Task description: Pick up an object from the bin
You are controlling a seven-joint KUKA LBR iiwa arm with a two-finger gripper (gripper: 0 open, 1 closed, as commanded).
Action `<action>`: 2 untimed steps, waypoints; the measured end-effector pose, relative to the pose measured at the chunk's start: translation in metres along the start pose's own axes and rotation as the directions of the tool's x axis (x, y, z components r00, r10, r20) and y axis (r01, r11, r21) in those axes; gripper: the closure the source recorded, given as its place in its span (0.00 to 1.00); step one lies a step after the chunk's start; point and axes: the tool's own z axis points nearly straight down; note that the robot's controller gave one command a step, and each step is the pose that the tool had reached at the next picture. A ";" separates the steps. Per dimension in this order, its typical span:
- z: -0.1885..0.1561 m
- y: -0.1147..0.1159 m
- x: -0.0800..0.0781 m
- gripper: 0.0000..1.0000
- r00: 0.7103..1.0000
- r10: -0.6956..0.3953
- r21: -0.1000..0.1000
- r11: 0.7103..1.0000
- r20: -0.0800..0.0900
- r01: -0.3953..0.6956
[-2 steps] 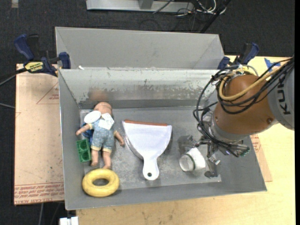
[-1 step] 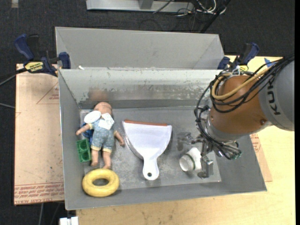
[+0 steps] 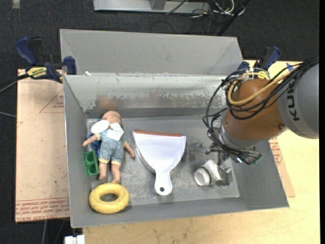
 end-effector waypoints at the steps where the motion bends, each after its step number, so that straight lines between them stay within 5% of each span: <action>1: 0.035 0.000 0.016 1.00 0.938 -0.348 -0.002 0.938 0.000 0.348; 2: 0.035 0.000 0.016 1.00 0.937 -0.348 -0.002 0.937 0.000 0.348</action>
Offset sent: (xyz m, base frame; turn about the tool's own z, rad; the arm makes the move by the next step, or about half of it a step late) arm 0.0000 0.0000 0.0000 0.0000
